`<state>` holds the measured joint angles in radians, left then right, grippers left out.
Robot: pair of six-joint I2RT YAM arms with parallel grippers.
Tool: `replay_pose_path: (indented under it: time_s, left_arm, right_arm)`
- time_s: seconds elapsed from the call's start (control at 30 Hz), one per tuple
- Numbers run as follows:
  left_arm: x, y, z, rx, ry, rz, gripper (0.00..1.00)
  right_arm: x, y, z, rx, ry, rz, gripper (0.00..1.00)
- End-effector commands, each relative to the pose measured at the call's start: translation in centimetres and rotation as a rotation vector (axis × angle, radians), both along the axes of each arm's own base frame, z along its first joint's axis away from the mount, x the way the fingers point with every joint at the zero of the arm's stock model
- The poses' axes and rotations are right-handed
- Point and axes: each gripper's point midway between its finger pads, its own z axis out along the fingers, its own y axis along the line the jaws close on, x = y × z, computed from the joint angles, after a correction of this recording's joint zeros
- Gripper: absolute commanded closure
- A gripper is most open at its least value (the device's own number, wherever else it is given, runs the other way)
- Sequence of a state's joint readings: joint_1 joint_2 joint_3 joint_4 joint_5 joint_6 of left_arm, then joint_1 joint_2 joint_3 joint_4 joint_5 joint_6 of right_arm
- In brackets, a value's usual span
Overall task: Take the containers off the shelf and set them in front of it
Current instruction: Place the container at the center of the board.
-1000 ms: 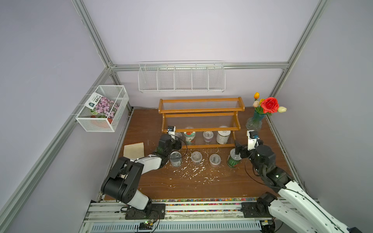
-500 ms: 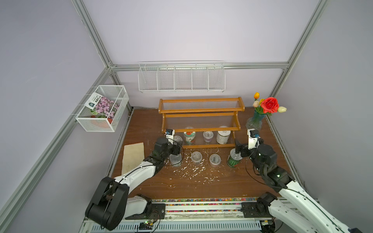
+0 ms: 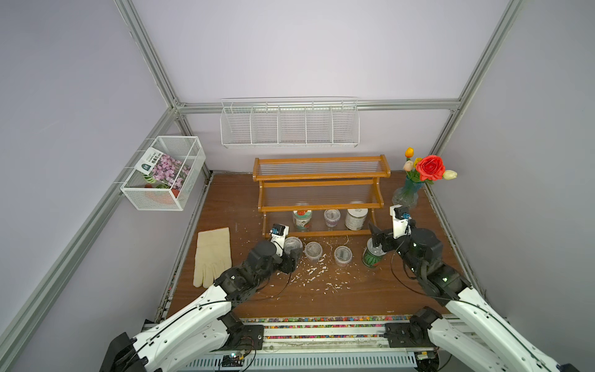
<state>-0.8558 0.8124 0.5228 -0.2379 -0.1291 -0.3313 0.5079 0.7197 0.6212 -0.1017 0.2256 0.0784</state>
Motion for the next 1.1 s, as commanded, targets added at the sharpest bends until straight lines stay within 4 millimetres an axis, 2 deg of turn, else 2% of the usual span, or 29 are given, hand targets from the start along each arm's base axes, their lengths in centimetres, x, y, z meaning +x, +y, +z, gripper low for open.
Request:
replay_pose_path:
  time_s: [0.0,0.13,0.53,0.87,1.07]
  left_arm:
    - [-1.7,1.4,-1.1,0.05,0.085,0.074,0.38]
    - [-3.4,1.7,-2.5,0.083,0.131,0.075,0.38]
    - [-4.5,3.6,-7.9,0.129,0.243,0.156,0.38]
    - [-4.9,5.5,-10.0,0.143,0.297,0.247,0.38]
    - [-5.3,5.6,-10.7,0.16,0.338,0.259,0.3]
  right_arm:
    - [-0.2,0.5,0.7,-0.011,-0.006,0.04,0.03]
    - [-0.3,0.6,0.6,-0.021,-0.001,0.051,0.03]
    - [-0.4,0.5,0.2,-0.041,-0.003,0.056,0.03]
    - [-0.5,0.4,0.0,-0.043,-0.008,0.052,0.03]
    - [-0.5,0.4,-0.1,-0.044,-0.008,0.055,0.03]
